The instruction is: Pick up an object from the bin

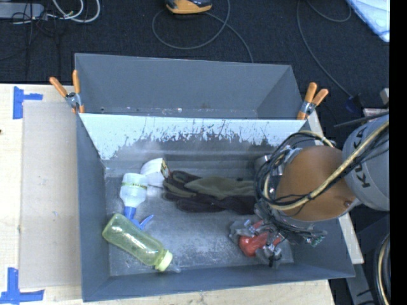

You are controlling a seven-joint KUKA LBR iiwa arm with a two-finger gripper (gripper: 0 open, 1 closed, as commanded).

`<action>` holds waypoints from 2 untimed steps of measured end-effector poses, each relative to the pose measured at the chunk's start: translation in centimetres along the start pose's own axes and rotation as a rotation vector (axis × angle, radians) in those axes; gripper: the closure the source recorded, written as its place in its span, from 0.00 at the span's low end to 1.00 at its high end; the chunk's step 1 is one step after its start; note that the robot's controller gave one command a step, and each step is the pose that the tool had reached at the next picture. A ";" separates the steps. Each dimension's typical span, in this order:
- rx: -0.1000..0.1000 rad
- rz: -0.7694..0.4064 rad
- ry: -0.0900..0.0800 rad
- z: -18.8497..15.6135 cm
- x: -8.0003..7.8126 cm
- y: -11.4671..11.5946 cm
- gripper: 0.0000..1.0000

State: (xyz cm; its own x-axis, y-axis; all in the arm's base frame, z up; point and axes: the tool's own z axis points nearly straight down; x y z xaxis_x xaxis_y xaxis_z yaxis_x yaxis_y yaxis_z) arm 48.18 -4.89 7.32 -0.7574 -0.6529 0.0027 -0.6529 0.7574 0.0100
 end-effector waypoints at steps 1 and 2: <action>0.000 -0.003 0.000 0.0 0.0 0.0 1.00; 0.000 -0.005 0.000 0.0 0.0 0.0 1.00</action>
Offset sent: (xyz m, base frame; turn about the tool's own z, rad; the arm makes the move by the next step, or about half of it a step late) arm 0.0000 0.0000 0.0000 0.0000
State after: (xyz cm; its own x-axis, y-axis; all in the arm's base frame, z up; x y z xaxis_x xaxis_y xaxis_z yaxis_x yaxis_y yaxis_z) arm 48.19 -4.88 7.31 -0.7544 -0.6564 0.0023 -0.6564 0.7544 0.0096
